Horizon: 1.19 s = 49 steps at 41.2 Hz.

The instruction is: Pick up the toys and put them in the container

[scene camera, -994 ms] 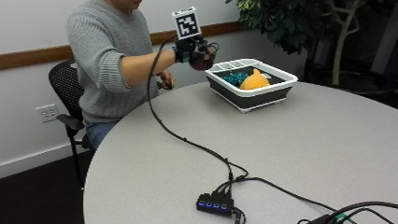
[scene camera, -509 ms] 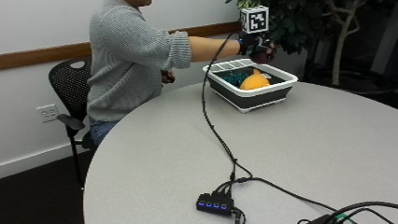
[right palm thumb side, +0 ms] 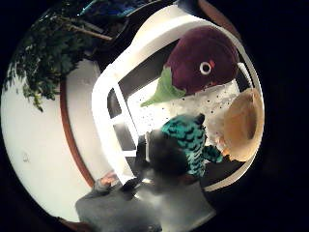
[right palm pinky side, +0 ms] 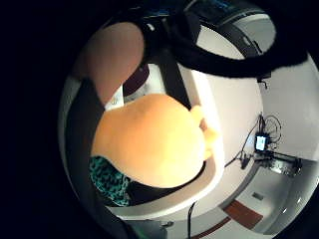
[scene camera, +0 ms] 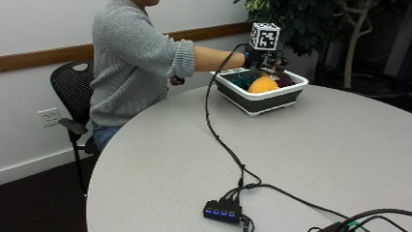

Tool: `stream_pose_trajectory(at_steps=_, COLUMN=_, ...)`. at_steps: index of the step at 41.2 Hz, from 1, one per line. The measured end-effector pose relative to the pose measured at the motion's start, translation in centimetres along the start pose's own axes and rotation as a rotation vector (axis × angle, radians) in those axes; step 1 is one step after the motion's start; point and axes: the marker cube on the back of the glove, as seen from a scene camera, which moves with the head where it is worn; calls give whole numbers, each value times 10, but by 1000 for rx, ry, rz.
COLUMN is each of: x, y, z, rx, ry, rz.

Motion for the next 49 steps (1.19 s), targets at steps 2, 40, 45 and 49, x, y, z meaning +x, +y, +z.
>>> stream_pose_trajectory(at_steps=2, x=-2, y=6, z=-3, rx=7, ry=-42, rz=-54)
stream_pose_trajectory(at_steps=40, x=241, y=313, z=-46, rx=205, ry=-42, rz=20)
stream_pose_trajectory(at_steps=45, x=210, y=382, z=-10, rx=185, ry=-125, rz=2)
stream_pose_trajectory(at_steps=49, x=192, y=433, z=19, rx=192, ry=-146, rz=75)
